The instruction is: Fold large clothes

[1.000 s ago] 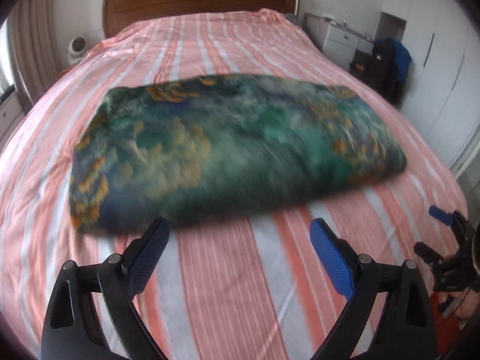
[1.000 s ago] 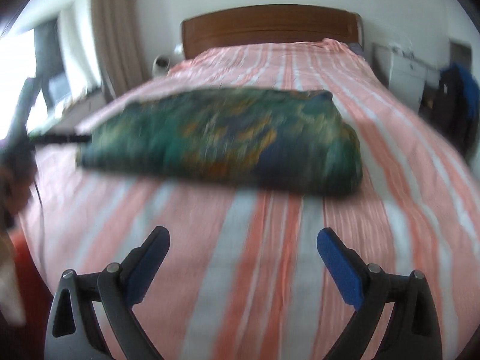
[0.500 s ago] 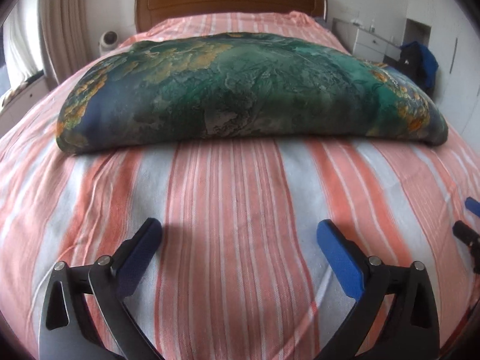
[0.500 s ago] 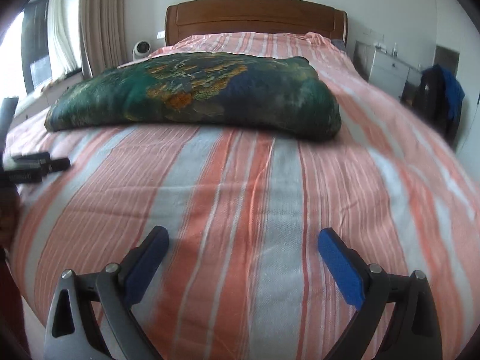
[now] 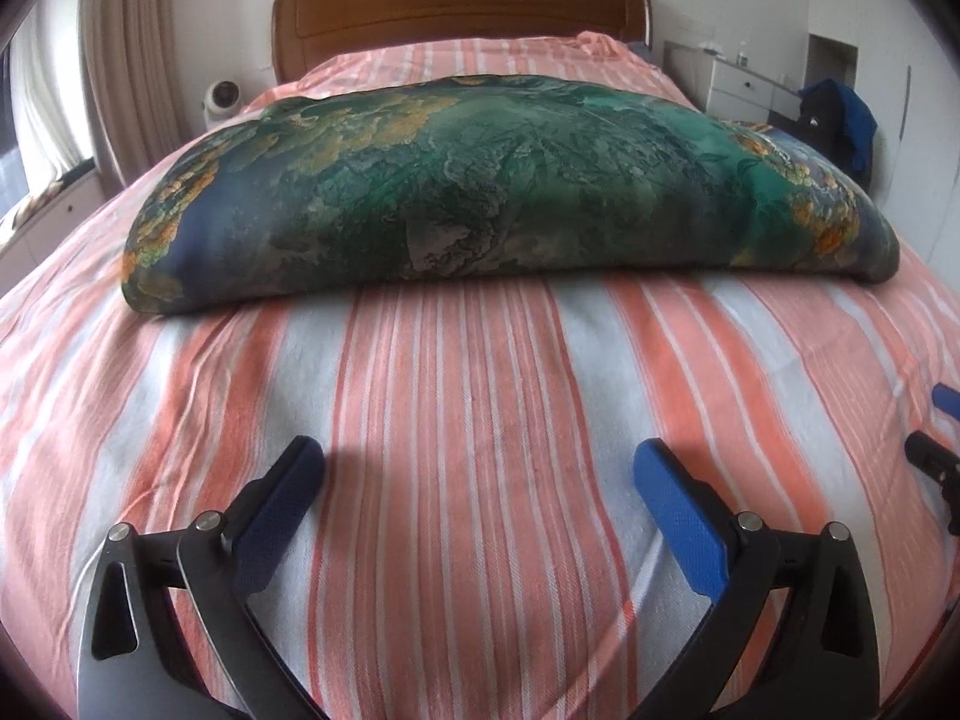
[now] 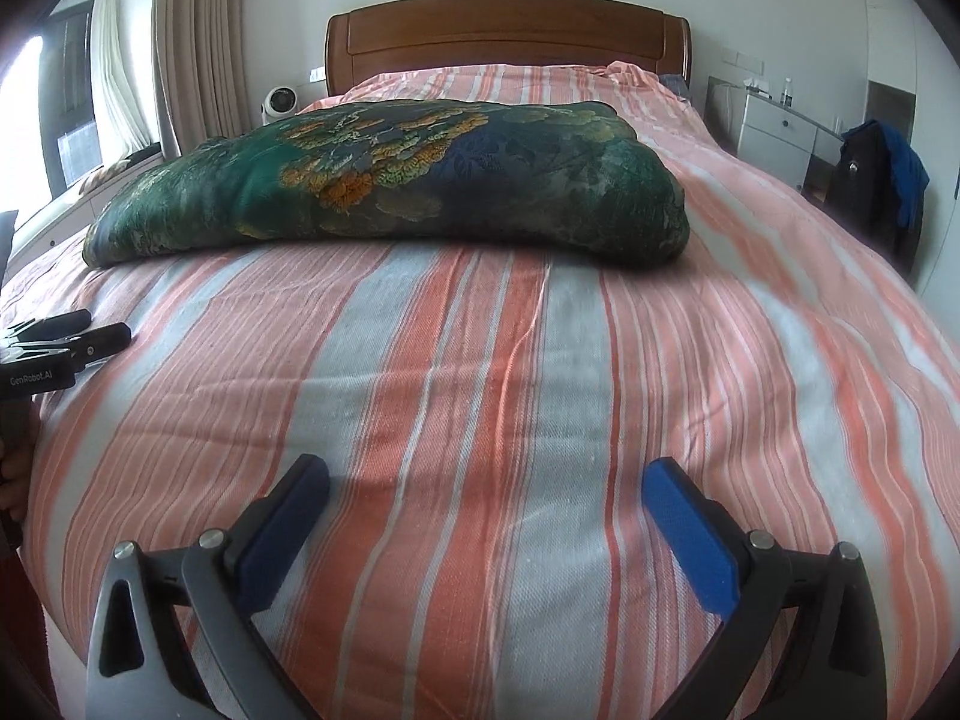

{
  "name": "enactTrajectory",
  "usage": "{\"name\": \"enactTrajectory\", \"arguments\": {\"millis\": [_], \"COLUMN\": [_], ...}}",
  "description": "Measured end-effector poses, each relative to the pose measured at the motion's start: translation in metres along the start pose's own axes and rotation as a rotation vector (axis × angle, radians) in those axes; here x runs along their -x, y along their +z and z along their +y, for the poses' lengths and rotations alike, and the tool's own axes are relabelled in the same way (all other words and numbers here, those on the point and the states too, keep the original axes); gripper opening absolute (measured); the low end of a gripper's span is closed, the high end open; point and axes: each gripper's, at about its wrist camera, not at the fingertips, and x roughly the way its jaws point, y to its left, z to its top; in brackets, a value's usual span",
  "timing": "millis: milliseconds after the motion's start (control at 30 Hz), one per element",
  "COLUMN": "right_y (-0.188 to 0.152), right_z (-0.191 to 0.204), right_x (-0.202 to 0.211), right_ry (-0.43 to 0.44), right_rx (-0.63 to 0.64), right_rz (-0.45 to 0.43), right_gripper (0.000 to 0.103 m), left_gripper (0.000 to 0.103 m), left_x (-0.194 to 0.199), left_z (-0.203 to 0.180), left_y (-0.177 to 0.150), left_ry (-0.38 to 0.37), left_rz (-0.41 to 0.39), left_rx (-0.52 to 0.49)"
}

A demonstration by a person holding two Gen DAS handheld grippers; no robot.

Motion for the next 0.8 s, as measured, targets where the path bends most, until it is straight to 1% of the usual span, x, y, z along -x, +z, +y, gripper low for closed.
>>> {"name": "enactTrajectory", "arguments": {"millis": [67, 133, 167, 200, 233, 267, 333, 433, 500, 567, 600, 633, 700, 800], "right_y": [0.000, 0.000, 0.000, 0.000, 0.000, 0.000, 0.000, 0.000, 0.000, 0.000, 0.000, 0.000, 0.000, 0.000], "right_z": [0.000, 0.001, 0.001, 0.001, 0.002, 0.003, 0.004, 0.004, 0.004, 0.004, 0.004, 0.004, 0.004, 0.004], "right_x": [-0.001, -0.001, -0.001, -0.001, -0.001, -0.001, -0.002, -0.002, -0.002, -0.002, -0.002, -0.002, -0.002, -0.002], "right_ry": [-0.001, -0.003, -0.003, -0.005, -0.006, -0.007, -0.009, -0.009, -0.009, -0.010, -0.010, -0.009, -0.009, -0.009], "right_rx": [0.003, 0.007, 0.009, 0.013, 0.015, 0.017, 0.018, 0.018, 0.018, 0.019, 0.019, 0.019, 0.019, 0.019], "right_rz": [-0.001, 0.000, 0.000, 0.000, 0.000, 0.000, -0.001, -0.001, -0.001, -0.002, -0.002, -0.002, -0.002, -0.002], "right_gripper": [0.103, 0.103, 0.103, 0.103, 0.103, 0.103, 0.103, 0.103, 0.103, 0.103, 0.103, 0.103, 0.103, 0.103], "left_gripper": [0.103, 0.102, 0.102, 0.102, 0.102, 0.102, 0.102, 0.102, 0.102, 0.102, 0.102, 0.102, 0.103, 0.102], "left_x": [0.001, 0.003, 0.004, 0.007, 0.014, 0.023, 0.032, 0.031, 0.020, 0.001, -0.012, -0.029, -0.046, -0.035], "left_z": [0.000, -0.002, -0.004, -0.005, -0.006, -0.007, -0.011, -0.020, -0.029, -0.039, -0.045, -0.050, -0.054, -0.050], "left_y": [0.002, 0.009, 0.014, 0.021, 0.030, 0.042, 0.066, 0.109, 0.132, 0.143, 0.144, 0.141, 0.128, 0.105], "left_ry": [0.005, 0.014, 0.010, -0.008, -0.035, -0.045, -0.037, -0.020, -0.002, 0.024, 0.039, 0.054, 0.069, 0.051], "left_rz": [0.015, 0.063, 0.085, 0.099, 0.084, 0.047, -0.007, -0.047, -0.064, -0.032, 0.004, 0.057, 0.116, 0.109], "left_rx": [0.000, -0.011, -0.016, -0.017, -0.012, -0.008, -0.016, -0.031, -0.059, -0.110, -0.144, -0.187, -0.222, -0.212]}}
